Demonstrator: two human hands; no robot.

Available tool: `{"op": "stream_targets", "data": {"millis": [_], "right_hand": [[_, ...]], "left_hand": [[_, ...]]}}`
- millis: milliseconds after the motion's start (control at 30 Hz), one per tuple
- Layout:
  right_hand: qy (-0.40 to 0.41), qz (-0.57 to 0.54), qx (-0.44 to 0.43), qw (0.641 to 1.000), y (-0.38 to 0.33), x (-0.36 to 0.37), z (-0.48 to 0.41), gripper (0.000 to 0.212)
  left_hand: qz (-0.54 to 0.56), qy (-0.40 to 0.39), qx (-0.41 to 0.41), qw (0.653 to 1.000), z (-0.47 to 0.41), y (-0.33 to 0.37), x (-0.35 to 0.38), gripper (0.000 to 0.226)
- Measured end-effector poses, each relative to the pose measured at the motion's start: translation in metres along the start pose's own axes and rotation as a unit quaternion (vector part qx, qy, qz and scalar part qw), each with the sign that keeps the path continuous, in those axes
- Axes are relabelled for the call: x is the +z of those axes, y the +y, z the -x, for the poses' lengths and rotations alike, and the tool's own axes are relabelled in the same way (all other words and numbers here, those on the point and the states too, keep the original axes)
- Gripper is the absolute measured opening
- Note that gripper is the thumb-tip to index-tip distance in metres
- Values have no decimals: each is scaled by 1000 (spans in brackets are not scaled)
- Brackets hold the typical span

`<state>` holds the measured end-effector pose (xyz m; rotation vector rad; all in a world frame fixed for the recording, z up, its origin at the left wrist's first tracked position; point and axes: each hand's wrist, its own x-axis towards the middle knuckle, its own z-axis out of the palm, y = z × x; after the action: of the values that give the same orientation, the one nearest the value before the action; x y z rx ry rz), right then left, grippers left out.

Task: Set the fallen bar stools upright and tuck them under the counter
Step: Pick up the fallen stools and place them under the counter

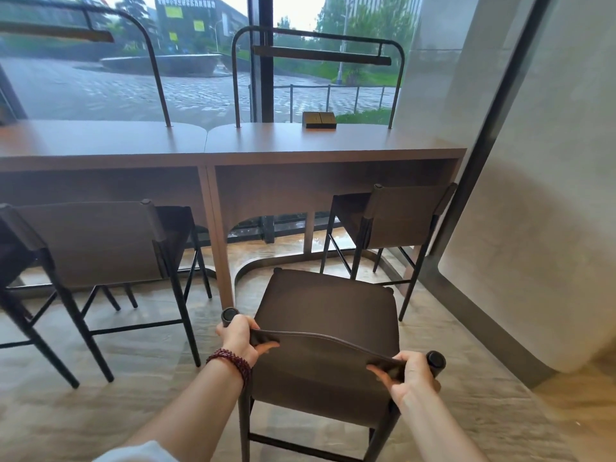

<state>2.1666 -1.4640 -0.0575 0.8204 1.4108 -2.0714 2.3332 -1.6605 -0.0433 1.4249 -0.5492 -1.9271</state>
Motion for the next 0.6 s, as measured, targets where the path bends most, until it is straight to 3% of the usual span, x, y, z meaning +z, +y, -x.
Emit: {"op": "stream_targets", "data": {"millis": [267, 433, 533, 600], "right_hand": [[-48, 18, -24, 998, -4, 44, -15, 73], [-105, 41, -32, 993, -1, 99, -23, 45], [-128, 71, -32, 989, 1, 136, -36, 48], [-143, 99, -30, 984, 3, 162, -54, 62]], "left_hand": [[17, -14, 13, 1000, -20, 28, 16, 66], [48, -12, 10, 999, -48, 55, 14, 59], [74, -10, 12, 997, -68, 70, 17, 55], [93, -9, 16, 995, -83, 78, 23, 58]]}}
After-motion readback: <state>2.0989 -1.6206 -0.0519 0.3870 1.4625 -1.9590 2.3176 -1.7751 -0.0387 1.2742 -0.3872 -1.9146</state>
